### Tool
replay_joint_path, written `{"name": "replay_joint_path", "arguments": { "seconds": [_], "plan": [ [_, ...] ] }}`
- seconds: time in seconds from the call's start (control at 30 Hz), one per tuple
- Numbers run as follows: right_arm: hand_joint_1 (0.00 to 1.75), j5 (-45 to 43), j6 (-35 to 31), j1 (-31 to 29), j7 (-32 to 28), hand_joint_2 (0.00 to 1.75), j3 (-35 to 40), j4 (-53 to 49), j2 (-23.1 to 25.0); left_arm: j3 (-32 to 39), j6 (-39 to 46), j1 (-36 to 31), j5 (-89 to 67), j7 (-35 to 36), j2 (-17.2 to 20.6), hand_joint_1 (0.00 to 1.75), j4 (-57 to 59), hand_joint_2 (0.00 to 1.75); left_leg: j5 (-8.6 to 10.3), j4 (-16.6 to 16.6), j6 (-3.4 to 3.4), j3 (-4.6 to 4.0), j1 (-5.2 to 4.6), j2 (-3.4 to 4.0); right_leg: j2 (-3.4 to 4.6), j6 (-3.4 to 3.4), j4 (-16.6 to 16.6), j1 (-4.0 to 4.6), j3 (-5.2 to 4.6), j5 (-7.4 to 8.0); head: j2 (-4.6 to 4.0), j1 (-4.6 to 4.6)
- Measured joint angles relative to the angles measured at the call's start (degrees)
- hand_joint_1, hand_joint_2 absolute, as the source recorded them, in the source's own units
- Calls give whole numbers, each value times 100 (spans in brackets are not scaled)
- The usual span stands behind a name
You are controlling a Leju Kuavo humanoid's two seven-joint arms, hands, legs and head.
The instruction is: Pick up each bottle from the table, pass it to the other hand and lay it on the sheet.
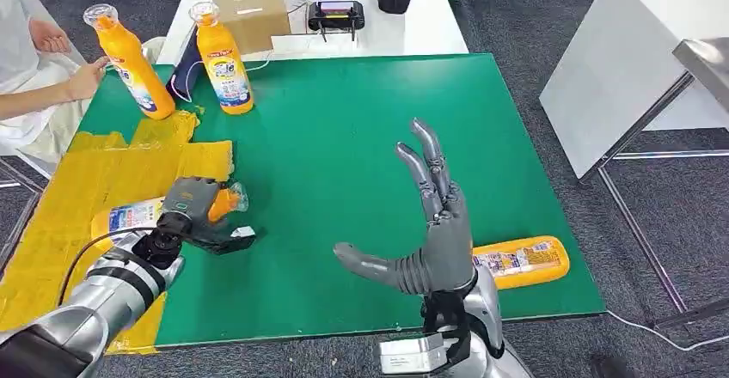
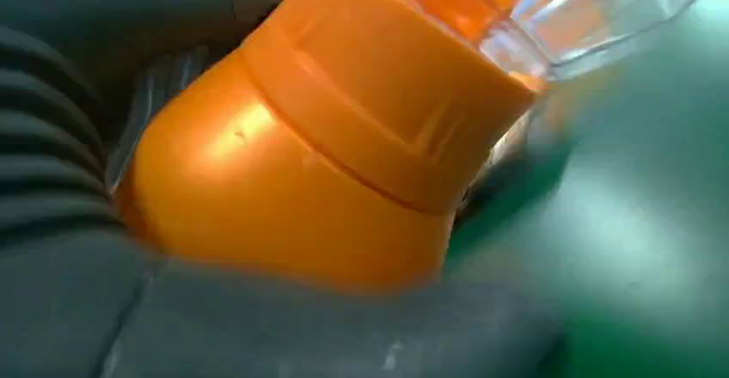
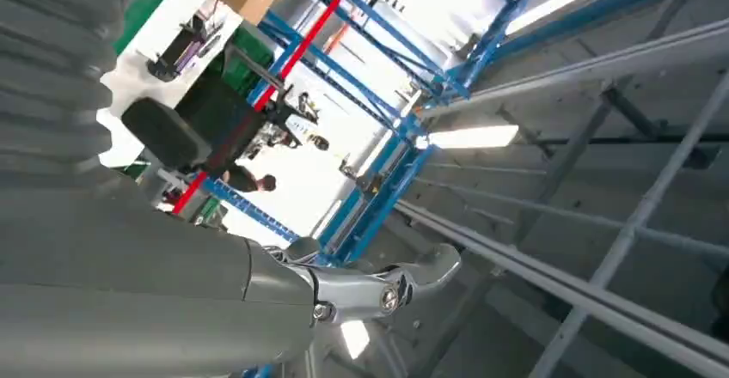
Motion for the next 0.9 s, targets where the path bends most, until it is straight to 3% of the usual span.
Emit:
{"name": "replay_joint_path", "arguments": {
  "seconds": [0.3,0.63,0.77,0.9],
  "plan": [
    [0,177,163,-51,308,175,20,192,-113,324,211,-74,264,72,-4,0,456,175,-1,-2,-3,22,2,1,2,-1,0,0,20,0,0,0],
    [0,737,562,-43,702,175,7,446,-330,1497,1484,336,1430,-921,-87,0,266,175,5,0,-5,15,2,-2,0,0,0,-1,14,1,0,0],
    [0,988,1040,1,940,175,7,509,-432,2099,2012,728,2040,-1863,-159,0,-461,175,3,0,-5,12,-1,-2,0,0,0,-3,10,0,0,0],
    [0,1357,1458,170,1154,175,-24,573,-705,2725,1859,1642,2960,-2686,-284,0,-2336,175,-3,0,-3,9,-4,0,3,0,-1,-8,3,-2,0,2]
  ]
}}
